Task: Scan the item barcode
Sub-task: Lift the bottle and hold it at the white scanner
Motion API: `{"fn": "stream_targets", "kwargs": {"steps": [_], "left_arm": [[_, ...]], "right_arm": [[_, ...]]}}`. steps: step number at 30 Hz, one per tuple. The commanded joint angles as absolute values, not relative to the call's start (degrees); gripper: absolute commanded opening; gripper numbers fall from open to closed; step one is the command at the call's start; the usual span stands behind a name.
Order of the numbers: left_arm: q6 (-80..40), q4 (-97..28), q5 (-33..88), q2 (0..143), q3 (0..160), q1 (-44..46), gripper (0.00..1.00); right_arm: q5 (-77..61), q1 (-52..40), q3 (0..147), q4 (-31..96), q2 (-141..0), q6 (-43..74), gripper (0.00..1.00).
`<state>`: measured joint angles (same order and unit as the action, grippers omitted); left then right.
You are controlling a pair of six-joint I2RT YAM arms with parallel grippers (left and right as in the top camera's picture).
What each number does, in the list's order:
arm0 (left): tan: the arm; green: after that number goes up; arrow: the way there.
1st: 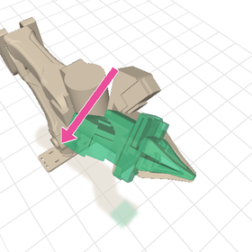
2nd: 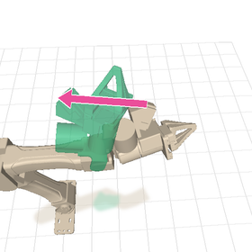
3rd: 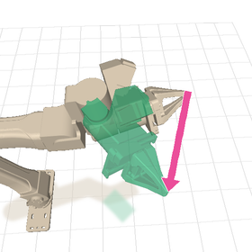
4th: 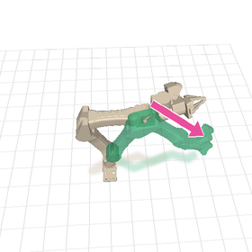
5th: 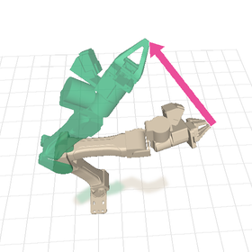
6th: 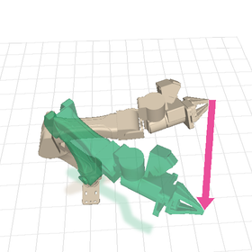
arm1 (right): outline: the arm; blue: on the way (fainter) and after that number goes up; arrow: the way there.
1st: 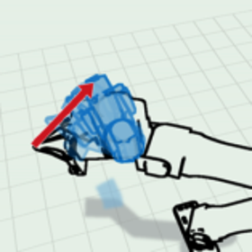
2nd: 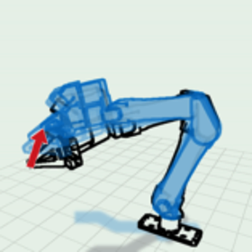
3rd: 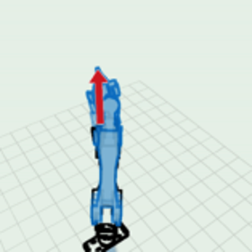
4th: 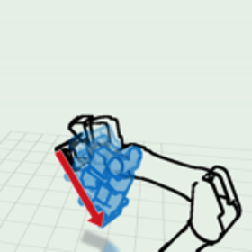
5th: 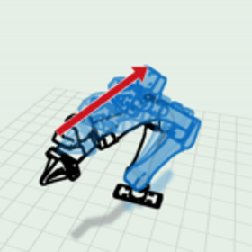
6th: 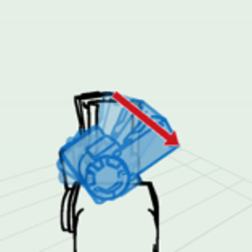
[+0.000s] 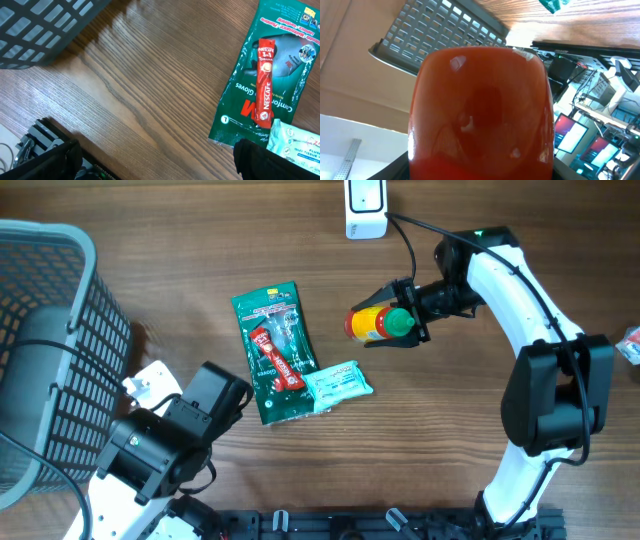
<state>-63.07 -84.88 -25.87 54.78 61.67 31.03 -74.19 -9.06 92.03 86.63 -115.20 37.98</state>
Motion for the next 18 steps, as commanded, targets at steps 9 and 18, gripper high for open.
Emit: {"fn": "stream_targets", "kwargs": {"steps": [9,18], "left_arm": [[-63.00,-84.93,-26.46,54.54,61.89,30.96,1.00],[-63.00,-84.93,-26.46,54.54,61.89,30.96,1.00]], "right_arm": [[-73.93,-8.64,91.92,81.89,-115.72,38.81,0.31],[-42.06,-5.69,99.70,64.40,-115.59,51.20,0.34]]}}
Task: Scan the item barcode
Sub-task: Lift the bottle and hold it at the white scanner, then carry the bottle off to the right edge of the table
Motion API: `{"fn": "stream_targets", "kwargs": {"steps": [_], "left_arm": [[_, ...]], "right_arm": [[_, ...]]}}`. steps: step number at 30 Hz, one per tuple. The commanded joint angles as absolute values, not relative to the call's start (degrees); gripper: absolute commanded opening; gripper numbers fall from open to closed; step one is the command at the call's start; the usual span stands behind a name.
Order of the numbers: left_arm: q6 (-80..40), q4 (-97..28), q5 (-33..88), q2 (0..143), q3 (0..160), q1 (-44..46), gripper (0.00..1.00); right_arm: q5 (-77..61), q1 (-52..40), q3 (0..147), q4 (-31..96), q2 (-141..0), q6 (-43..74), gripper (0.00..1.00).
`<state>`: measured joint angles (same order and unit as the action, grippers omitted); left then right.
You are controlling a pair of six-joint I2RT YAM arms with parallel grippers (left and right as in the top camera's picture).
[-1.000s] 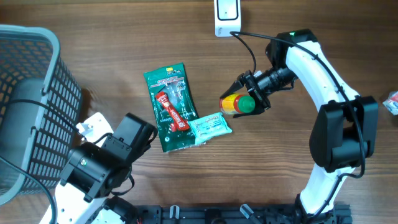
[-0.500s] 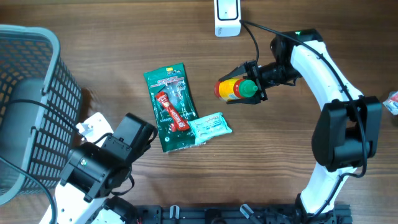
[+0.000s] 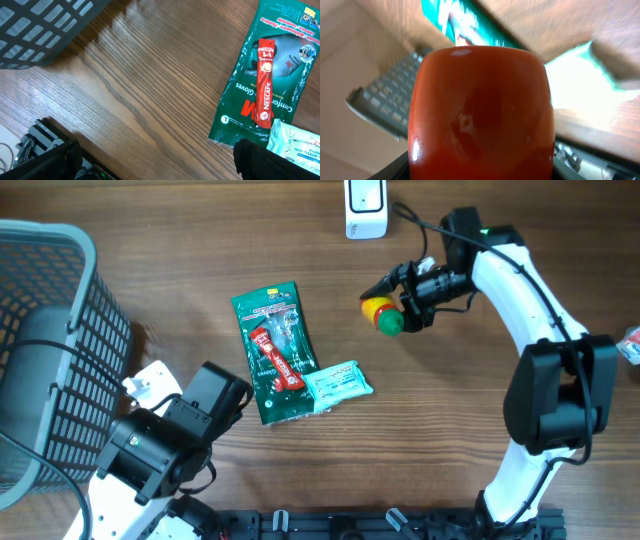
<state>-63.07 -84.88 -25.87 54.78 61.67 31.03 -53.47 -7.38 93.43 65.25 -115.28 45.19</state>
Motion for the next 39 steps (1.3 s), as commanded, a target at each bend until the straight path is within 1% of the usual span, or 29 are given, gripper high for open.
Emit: {"fn": "stream_targets", "kwargs": {"steps": [1,3,5,8,9,13,18,23,27,30,33,35,37,39], "left_arm": [[-63.00,-84.93,-26.44,54.54,61.89,30.96,1.00],[-63.00,-84.90,-26.46,54.54,61.89,30.96,1.00],[-63.00,-84.93,-26.46,54.54,61.89,30.96,1.00],[-63.00,-84.93,-26.46,54.54,61.89,30.96,1.00],[-63.00,-84.93,-26.46,54.54,61.89,30.96,1.00],[-63.00,-84.90,-26.46,54.54,61.89,30.96,1.00],[-63.00,-84.93,-26.46,54.54,61.89,30.96,1.00],[-63.00,-84.93,-26.46,54.54,61.89,30.96,1.00],[-63.00,-84.93,-26.46,54.54,61.89,30.96,1.00],[-63.00,-84.90,-26.46,54.54,61.89,30.96,1.00],[-63.00,-84.93,-26.46,54.54,61.89,30.96,1.00],[-63.00,-84.93,-26.46,54.54,61.89,30.96,1.00],[-63.00,-84.93,-26.46,54.54,61.89,30.96,1.00],[-63.00,-84.93,-26.46,54.54,61.89,30.96,1.00]], "right_arm": [[-37.17,-5.56,101.86,63.57,-115.59,53.89,0.37],[-31.35,-5.78,104.38,57.36,-115.59,56.16,0.48],[-30.33,-6.09,104.42,49.56,-115.63,57.56,0.52],[-22.35,-6.79,104.42,42.87,-115.85,64.31,0.53],[-18.63,-7.53,104.42,38.70,-115.96,64.82,0.54],[-9.69,-10.59,104.42,29.34,-117.47,67.40,0.56],[-2.02,-14.37,104.42,14.94,-123.70,69.58,0.56],[2.44,-14.68,104.75,0.14,-130.08,72.55,0.56],[4.49,-14.68,108.62,-1.32,-133.75,73.67,0.57],[4.73,-14.55,112.75,1.02,-136.18,73.67,0.57],[4.05,-13.82,113.71,3.49,-136.00,73.43,0.57],[3.81,-12.95,115.22,7.49,-135.55,73.14,0.56],[3.84,-11.05,117.12,13.43,-134.34,70.19,0.56],[3.88,-7.16,119.00,21.65,-132.33,66.30,0.56]]}}
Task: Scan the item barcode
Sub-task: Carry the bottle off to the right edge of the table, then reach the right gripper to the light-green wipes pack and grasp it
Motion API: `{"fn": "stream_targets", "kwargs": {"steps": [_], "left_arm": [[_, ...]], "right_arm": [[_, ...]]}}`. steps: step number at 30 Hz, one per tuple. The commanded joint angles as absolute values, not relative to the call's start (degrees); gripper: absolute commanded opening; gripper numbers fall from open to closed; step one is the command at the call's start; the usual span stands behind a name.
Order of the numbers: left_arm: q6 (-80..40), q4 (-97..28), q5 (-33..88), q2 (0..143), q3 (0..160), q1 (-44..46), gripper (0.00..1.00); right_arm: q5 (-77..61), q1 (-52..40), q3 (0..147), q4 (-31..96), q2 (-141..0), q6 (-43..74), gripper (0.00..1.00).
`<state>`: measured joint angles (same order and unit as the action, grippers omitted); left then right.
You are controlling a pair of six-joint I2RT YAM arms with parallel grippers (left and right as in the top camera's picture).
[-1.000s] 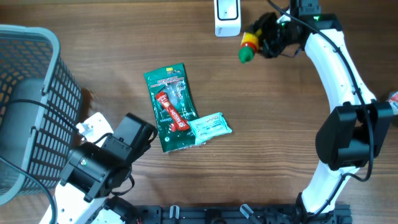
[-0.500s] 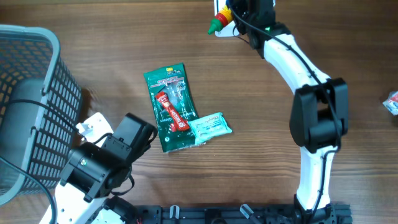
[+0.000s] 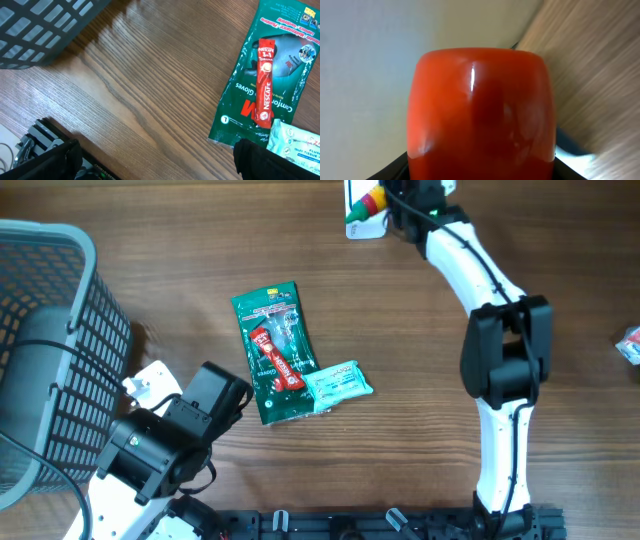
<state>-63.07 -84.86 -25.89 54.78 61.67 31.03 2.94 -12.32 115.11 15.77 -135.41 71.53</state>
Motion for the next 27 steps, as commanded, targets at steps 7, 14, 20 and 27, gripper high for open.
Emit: {"fn": "stream_targets", "kwargs": {"steps": [7,14,20,27], "left_arm": [[-63.00,-84.93,-26.46,54.54,61.89,30.96,1.00],[-63.00,-84.90,-26.46,54.54,61.89,30.96,1.00],[-63.00,-84.93,-26.46,54.54,61.89,30.96,1.00],[-63.00,-84.90,-26.46,54.54,61.89,30.96,1.00]], "right_arm": [[6.07,10.70,119.81,43.27,-130.34,63.22,0.56],[17.26,30.87,119.50,55.05,-131.37,62.85,0.66],[19.27,41.60,119.52,57.32,-131.85,54.13,0.96],[-2.79,43.31,121.51,57.69,-122.96,41.98,1.00]]}}
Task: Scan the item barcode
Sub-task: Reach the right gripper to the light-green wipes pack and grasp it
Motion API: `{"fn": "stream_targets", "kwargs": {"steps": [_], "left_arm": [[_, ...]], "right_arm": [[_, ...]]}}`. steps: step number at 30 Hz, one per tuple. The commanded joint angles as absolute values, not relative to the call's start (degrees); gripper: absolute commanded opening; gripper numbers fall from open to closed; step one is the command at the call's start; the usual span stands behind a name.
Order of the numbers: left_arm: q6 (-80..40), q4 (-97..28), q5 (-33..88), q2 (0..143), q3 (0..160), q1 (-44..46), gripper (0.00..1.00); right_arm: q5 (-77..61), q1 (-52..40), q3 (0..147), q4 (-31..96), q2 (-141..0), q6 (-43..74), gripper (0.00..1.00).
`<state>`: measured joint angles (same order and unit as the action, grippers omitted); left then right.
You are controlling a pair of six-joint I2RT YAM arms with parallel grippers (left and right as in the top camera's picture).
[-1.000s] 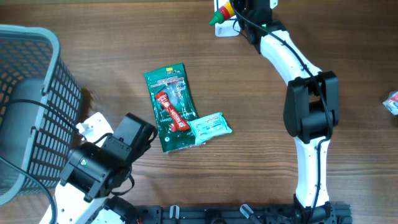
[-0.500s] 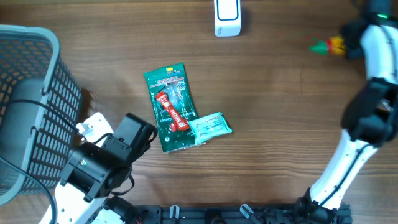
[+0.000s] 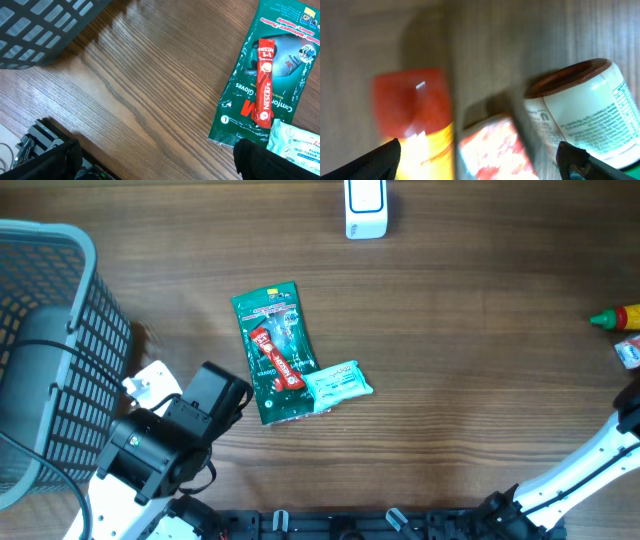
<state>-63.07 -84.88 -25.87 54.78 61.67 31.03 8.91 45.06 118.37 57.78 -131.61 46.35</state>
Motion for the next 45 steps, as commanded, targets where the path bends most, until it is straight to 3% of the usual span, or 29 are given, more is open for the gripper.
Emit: {"fn": "stream_targets", "kwargs": {"steps": [1,6,9,19,23,25,30,34,36,39,40,41,45], "left_arm": [[-63.00,-84.93,-26.46,54.54,61.89,30.96,1.00],[-63.00,-84.93,-26.46,54.54,61.89,30.96,1.00],[-63.00,-84.93,-26.44,54.54,61.89,30.96,1.00],[-63.00,-84.93,-26.46,54.54,61.89,30.96,1.00],[-63.00,-84.93,-26.46,54.54,61.89,30.96,1.00],[-63.00,-84.93,-26.46,54.54,61.89,30.96,1.00],[-63.00,-84.93,-26.46,54.54,61.89,30.96,1.00],[-63.00,-84.93,-26.46,54.54,61.89,30.96,1.00],[-63.00,-84.93,-26.46,54.54,61.89,30.96,1.00],[-63.00,-84.93,-26.46,54.54,61.89,30.96,1.00],[-63.00,-84.93,-26.46,54.54,61.89,30.96,1.00],[-63.00,-84.93,-26.46,54.54,61.89,30.96,1.00],[-63.00,-84.93,-26.46,54.54,61.89,30.96,1.00]], "right_arm": [[-6.33,42.72,121.51,57.74,-120.97,41.93,1.00],[-30.70,34.87,121.49,61.12,-113.25,34.22,1.00],[-34.15,26.59,121.47,71.85,-112.73,34.24,0.99],[-18.06,-9.32,121.10,92.16,-113.03,28.67,1.00],[-13.96,-19.99,116.97,92.16,-113.03,40.88,1.00],[-11.97,-23.79,115.09,92.18,-113.01,43.59,1.00],[-14.94,-28.16,106.54,92.18,-108.57,36.25,1.00],[-10.39,-28.21,89.23,92.12,-97.97,43.99,1.00],[-7.66,-29.32,79.40,87.70,-92.01,54.52,1.00],[-7.57,-31.53,66.52,68.29,-86.43,59.59,0.99],[-10.63,-32.23,61.10,58.26,-86.02,63.22,0.86],[-14.35,-32.56,57.67,51.68,-86.28,66.48,0.80],[-20.62,-32.75,48.05,32.64,-87.29,68.84,0.82]]}}
